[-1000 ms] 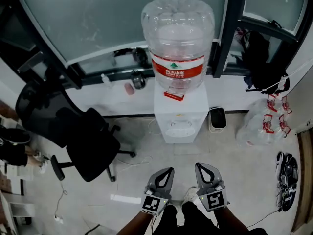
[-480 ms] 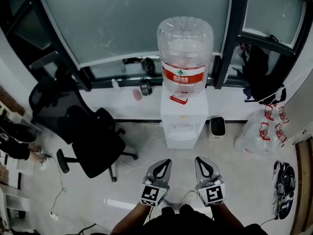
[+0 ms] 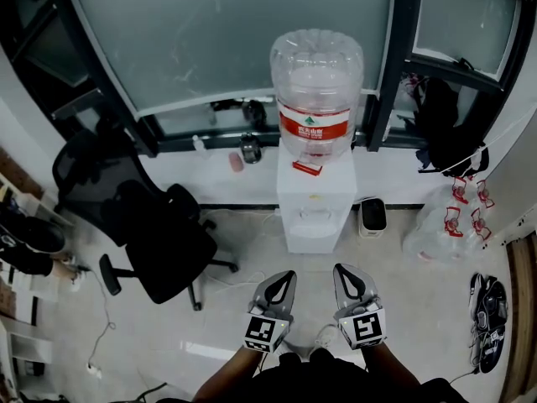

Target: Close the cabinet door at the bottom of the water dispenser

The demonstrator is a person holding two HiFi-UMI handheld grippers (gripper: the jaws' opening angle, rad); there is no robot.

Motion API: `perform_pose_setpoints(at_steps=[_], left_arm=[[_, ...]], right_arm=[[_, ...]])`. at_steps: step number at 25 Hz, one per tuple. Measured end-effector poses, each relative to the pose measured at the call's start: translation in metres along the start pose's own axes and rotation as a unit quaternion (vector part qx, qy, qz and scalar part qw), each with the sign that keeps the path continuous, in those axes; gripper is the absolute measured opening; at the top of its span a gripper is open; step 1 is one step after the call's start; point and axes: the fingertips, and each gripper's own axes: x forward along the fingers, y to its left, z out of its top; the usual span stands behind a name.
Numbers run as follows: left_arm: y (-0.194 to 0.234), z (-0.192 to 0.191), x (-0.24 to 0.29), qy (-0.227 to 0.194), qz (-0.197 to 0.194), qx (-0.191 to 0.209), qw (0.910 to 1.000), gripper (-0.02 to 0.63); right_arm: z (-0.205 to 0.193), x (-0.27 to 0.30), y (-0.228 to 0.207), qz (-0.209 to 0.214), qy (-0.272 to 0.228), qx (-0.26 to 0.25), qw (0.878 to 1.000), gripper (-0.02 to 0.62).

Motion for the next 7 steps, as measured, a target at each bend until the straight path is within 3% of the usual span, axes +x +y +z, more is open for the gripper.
perform_pose_setpoints(at_steps=[7], left_arm=[[0.0001, 0.003, 0.0006, -0.006, 0.003, -0.004, 1.0, 0.02]], right_arm=[[-0.0001, 0.0021, 0.0015, 0.003, 0.003, -0.003, 1.0, 0.002]])
